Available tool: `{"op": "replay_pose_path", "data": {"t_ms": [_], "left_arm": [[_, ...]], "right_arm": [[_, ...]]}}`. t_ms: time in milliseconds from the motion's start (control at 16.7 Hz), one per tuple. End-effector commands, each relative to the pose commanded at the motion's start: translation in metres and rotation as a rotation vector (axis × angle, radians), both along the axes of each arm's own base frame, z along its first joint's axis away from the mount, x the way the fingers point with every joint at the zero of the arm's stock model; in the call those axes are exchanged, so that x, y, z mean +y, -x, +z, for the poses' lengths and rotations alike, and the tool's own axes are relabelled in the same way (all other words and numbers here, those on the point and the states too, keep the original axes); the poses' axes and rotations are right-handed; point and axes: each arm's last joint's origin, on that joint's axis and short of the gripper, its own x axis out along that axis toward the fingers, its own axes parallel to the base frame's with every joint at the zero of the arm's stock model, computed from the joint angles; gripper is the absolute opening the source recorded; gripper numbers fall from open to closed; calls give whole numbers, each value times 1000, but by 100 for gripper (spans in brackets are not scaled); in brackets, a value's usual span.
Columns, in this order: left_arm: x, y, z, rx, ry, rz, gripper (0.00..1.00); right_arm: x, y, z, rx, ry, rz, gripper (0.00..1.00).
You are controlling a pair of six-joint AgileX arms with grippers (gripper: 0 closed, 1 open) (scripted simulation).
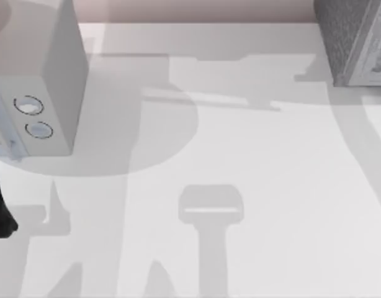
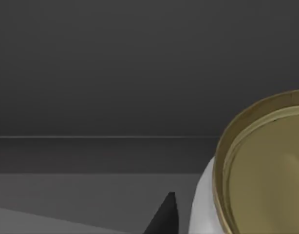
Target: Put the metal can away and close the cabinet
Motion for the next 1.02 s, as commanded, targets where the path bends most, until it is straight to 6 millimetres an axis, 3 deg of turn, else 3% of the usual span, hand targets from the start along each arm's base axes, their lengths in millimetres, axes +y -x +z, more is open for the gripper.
{"op": "replay_pose_path", "data": {"t_ms": [240,660,1020], "left_arm": [[0,0,0,0,0,0,100],[0,0,0,0,0,0,100],[0,0,0,0,0,0,100]], "right_arm": [[2,-23,6,17,2,-2,0],[5,-95,32,-3,-3,1,0],[-1,-142,25,-8,-2,0,0]]}}
